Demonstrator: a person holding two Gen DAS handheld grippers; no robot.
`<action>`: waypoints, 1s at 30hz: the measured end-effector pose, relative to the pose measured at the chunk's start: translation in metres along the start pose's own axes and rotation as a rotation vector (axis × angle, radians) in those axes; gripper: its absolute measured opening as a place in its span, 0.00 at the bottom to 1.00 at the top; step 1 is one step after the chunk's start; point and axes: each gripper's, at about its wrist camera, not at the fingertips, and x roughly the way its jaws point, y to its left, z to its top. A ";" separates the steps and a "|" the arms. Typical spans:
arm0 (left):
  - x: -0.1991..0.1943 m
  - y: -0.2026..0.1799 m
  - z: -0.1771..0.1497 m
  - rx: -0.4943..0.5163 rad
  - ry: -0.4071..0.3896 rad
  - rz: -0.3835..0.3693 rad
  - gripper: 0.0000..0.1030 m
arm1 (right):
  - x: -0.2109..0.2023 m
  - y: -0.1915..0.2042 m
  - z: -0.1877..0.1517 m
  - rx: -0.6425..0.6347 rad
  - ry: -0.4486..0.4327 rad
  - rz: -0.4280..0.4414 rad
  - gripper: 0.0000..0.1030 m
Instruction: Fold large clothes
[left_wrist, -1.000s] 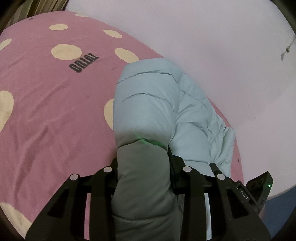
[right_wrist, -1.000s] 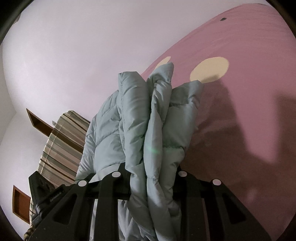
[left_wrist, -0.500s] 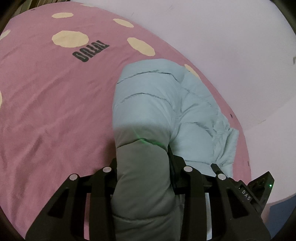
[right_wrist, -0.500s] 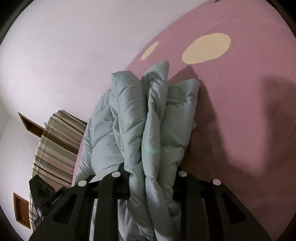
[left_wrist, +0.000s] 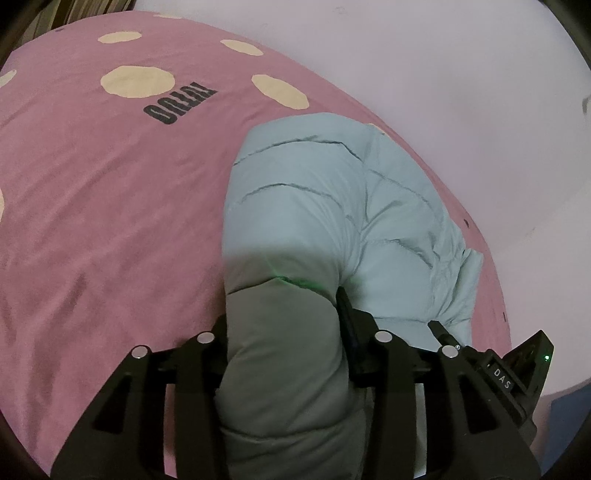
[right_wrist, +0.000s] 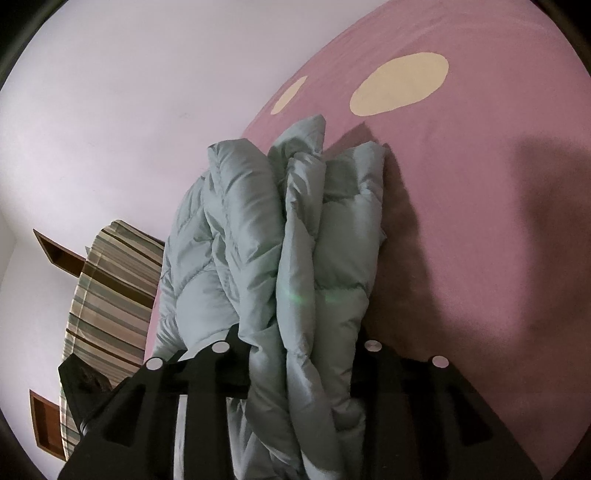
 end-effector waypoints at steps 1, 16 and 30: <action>0.000 0.000 0.000 -0.001 0.001 -0.001 0.44 | -0.001 0.000 0.000 0.004 0.001 0.001 0.36; -0.002 0.006 0.000 -0.039 0.060 -0.034 0.84 | -0.004 0.005 0.000 0.012 -0.011 -0.022 0.58; 0.004 0.014 0.001 -0.116 0.128 -0.077 0.89 | -0.014 0.011 -0.003 0.028 -0.023 -0.084 0.65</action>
